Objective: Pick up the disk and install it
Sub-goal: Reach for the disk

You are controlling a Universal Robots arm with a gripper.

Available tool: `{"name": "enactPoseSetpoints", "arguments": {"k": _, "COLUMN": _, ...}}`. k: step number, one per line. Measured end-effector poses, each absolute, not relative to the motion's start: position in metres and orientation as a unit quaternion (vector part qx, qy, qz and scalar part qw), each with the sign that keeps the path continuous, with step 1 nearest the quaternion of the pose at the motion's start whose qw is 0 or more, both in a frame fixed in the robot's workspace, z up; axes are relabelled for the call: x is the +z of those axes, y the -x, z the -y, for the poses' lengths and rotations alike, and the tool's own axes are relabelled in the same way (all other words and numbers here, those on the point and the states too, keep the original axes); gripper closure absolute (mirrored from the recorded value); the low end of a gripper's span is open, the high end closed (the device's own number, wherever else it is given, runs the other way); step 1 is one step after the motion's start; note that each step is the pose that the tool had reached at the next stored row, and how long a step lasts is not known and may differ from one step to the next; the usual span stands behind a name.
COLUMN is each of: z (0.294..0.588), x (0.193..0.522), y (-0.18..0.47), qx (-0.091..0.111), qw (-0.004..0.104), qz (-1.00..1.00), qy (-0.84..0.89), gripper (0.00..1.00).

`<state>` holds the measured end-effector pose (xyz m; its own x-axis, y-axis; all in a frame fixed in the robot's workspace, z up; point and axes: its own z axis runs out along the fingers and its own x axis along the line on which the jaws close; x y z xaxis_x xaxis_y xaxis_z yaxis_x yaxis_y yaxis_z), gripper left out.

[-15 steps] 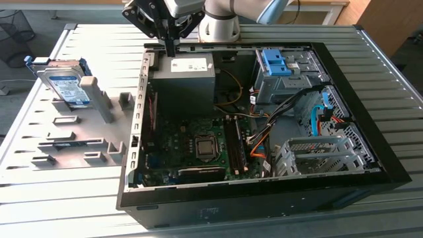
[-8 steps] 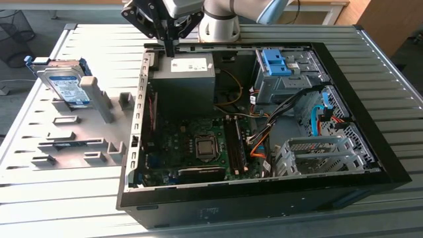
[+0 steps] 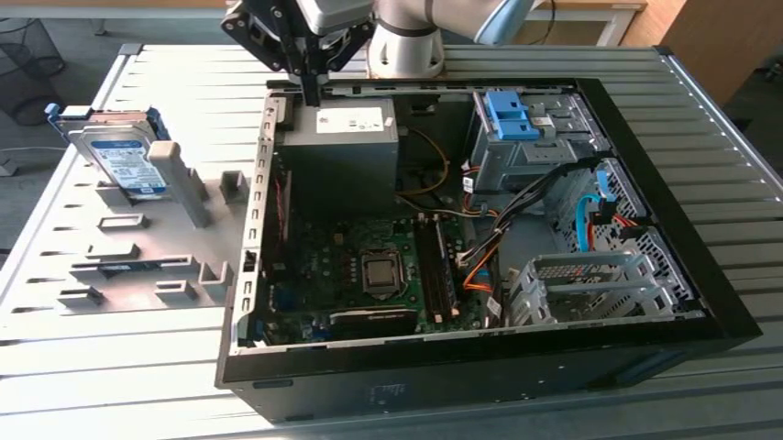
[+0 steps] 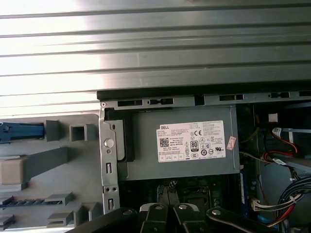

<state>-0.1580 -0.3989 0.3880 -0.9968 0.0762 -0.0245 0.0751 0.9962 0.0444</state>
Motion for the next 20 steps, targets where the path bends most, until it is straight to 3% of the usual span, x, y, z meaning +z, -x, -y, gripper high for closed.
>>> {"name": "enactPoseSetpoints", "arguments": {"k": 20, "z": 0.3989, "x": 0.3870, "y": 0.1673, "qx": 0.022, "qw": 0.013, "qz": -0.999, "qy": -0.038, "gripper": 0.89}}
